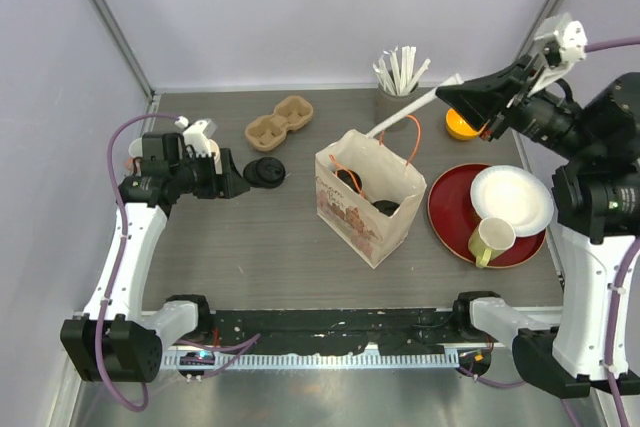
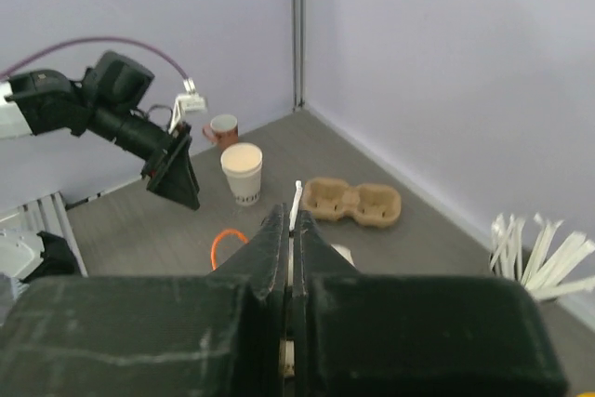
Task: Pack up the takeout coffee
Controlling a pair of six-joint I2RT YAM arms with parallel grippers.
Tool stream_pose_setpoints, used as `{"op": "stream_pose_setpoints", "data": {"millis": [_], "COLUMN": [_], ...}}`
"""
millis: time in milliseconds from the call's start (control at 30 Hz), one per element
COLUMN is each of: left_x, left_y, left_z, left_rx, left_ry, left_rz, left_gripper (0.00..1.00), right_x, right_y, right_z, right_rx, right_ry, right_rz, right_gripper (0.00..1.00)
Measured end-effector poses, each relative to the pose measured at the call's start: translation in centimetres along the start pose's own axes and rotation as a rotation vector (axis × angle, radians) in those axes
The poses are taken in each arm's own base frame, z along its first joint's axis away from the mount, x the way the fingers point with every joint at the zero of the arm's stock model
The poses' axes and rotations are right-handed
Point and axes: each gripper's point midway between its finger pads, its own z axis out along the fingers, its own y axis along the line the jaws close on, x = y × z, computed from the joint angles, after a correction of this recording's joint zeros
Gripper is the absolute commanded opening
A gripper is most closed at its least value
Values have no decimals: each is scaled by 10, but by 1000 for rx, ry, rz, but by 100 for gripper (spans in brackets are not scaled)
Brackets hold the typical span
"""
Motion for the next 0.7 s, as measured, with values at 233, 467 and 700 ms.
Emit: {"op": "stream_pose_setpoints", "data": {"millis": [233,467,700], "left_x": [0,0,0], "left_y": [-2,-3,-3], "left_z": [0,0,-1], "left_rx": [9,16,16], "left_ry": [1,1,-1], "left_rz": [-3,-6,-5], "left_gripper": [73,73,73], "right_x": [93,144,184], "right_y": [-23,11,8], "right_z": [9,47,86], "right_rx": [52,13,85], "right_ry": [205,368,489], "right_rz": [211,248,177], "right_gripper": [1,1,24]}}
